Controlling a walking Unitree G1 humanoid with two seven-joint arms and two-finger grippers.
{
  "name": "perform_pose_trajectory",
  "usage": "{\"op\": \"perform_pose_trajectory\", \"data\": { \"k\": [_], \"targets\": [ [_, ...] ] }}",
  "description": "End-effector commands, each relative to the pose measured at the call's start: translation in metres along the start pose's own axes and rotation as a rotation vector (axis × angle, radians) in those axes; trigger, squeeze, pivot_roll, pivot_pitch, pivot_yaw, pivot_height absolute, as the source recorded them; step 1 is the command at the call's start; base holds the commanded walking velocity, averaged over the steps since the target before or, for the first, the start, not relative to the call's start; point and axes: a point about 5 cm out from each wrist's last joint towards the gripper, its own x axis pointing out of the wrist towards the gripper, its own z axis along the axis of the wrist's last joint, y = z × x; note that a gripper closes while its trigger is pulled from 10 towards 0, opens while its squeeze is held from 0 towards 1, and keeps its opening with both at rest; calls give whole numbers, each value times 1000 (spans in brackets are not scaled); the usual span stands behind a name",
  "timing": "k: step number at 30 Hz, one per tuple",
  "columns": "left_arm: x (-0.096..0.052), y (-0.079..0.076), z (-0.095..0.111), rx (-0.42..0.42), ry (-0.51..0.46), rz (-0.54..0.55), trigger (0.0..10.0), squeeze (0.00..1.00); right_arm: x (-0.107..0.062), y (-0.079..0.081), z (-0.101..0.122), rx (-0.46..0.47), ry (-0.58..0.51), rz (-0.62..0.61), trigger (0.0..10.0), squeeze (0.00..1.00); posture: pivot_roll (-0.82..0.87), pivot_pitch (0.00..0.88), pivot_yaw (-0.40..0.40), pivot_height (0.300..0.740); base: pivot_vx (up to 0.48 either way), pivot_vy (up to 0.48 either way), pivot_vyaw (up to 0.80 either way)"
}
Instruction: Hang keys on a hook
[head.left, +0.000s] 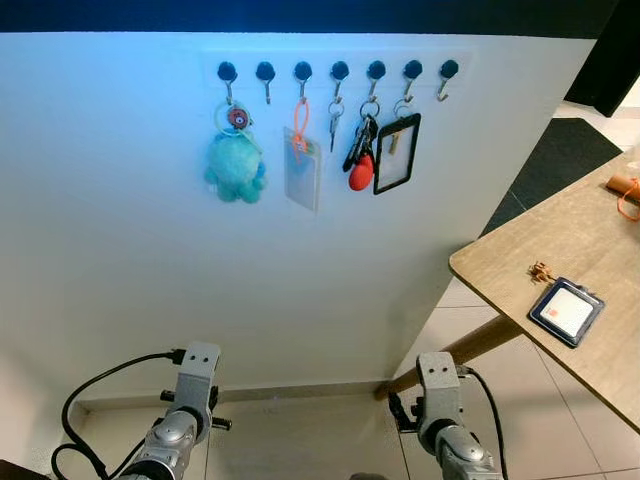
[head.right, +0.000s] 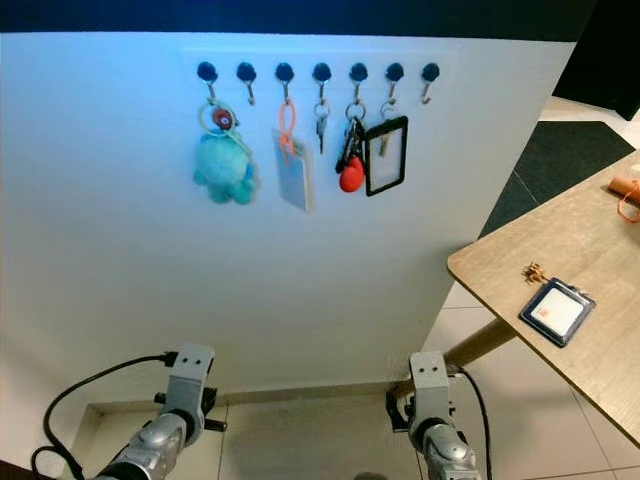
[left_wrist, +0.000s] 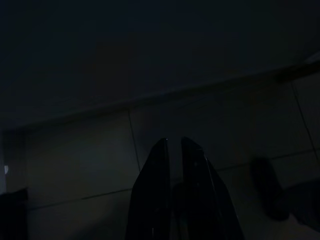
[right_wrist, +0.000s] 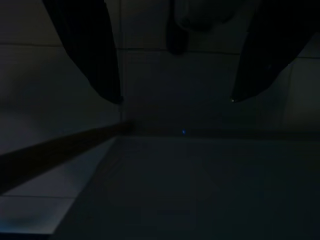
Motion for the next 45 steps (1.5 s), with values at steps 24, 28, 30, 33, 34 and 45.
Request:
{"op": "perform_pose_trajectory", "data": {
  "k": [24,28,30,33,34,45],
  "targets": [
    [-1,-3,-6,-58,-9,-23,10000,0,-5,2,-16,70,59,32,10000,0,25,12,-11,740,0,0,-600],
    [-2,0,-3,-64,-25,-22,10000,0,-5,2,-16,68,61,31,10000,0,24,14,-11,740,0,0,-800],
    [-1,1,1,-74,-54,-23,10000,0,-5,1,-16,66,62,31,10000,0,24,13,-12,740,0,0,-800],
    [-1,1,3,-83,-71,-21,10000,0,-5,1,-16,65,62,32,10000,0,25,15,-13,740,0,0,-800],
    [-1,2,4,-84,-74,-21,10000,0,-5,1,-15,64,62,33,10000,0,26,15,-14,740,0,0,-800],
    [-1,1,9,-75,-109,-31,10000,0,-5,3,-17,57,75,43,10000,0,29,12,-11,740,0,0,-800]
  ]
}}
